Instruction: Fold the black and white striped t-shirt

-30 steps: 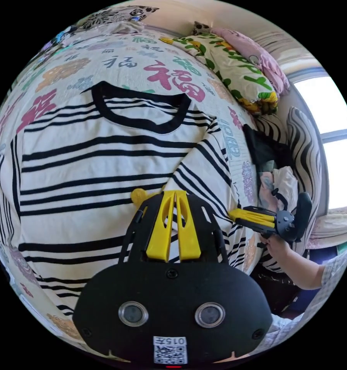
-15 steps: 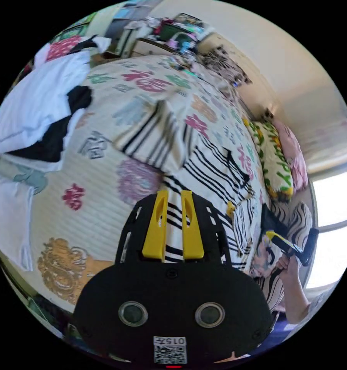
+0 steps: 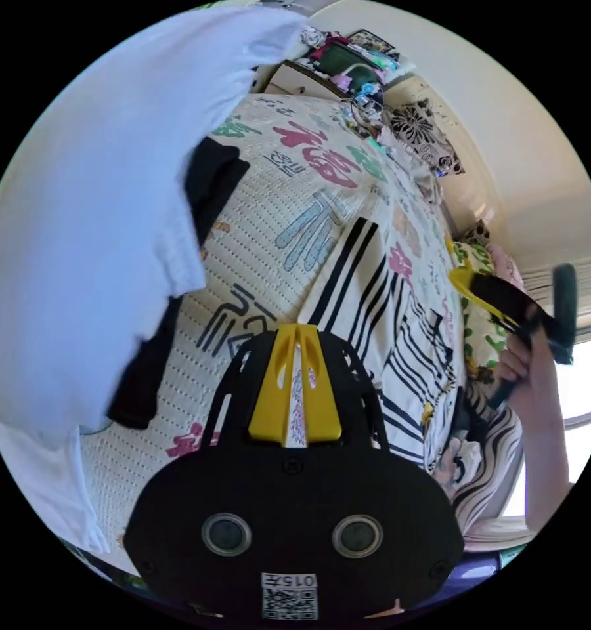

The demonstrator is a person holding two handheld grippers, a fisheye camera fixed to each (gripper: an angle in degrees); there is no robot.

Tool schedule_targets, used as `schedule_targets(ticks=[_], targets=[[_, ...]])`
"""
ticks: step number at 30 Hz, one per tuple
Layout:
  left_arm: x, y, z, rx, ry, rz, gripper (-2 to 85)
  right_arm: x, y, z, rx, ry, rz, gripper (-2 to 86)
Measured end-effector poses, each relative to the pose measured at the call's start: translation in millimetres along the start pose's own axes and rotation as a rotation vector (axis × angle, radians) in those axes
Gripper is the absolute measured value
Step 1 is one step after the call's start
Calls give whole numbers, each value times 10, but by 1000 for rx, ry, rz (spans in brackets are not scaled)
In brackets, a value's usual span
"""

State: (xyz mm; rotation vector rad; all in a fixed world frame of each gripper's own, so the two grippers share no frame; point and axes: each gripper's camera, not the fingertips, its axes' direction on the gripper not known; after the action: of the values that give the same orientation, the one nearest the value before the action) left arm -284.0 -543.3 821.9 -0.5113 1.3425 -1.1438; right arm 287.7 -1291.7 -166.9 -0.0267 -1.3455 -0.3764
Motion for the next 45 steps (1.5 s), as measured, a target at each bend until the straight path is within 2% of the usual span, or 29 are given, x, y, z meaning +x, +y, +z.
schedule_targets(ticks=[3, 9, 11, 13, 16, 20, 22, 28, 32, 36, 38, 41, 43, 45], targets=[[-175, 89, -240, 12, 84, -29, -6, -71, -444, 312, -96, 19, -17, 53], [-289, 161, -423, -2, 115, -50, -8, -115, -1016, 919, -301, 46, 53, 100], [-299, 150, -466, -6, 120, -54, -9, -100, -1112, 1032, -341, 63, 93, 90], [-305, 132, -500, -13, 126, -59, -9, -97, -1182, 1066, -353, 227, 69, 45], [-277, 100, -558, -23, 127, -46, -9, -47, -1218, 987, -360, 209, -5, 16], [-94, 115, -705, 9, 120, 20, -9, 176, -1146, 580, -229, 34, 44, -1], [53, 145, -787, 30, 129, 80, -9, 361, -950, 150, -94, -67, 71, -3], [839, 407, -904, 21, 240, 392, -8, 1095, -14, -778, 54, -121, 260, -1], [1338, 794, -539, -139, 301, 540, -9, 1524, 586, -980, 87, -139, 347, 5], [1640, 1192, -78, -273, 263, 605, -8, 1945, 1119, -988, 142, -231, 419, 19], [1734, 1327, 116, -331, 228, 617, -8, 2063, 1283, -962, 112, -227, 430, 33], [1886, 1479, 318, -413, 231, 667, -8, 2239, 1567, -1072, 116, -105, 575, 47], [2010, 1523, 308, -421, 283, 719, -8, 2290, 1744, -1315, 230, -38, 651, 36], [2215, 1501, 225, -348, 277, 782, -8, 2248, 1743, -1473, 302, -46, 584, 22]])
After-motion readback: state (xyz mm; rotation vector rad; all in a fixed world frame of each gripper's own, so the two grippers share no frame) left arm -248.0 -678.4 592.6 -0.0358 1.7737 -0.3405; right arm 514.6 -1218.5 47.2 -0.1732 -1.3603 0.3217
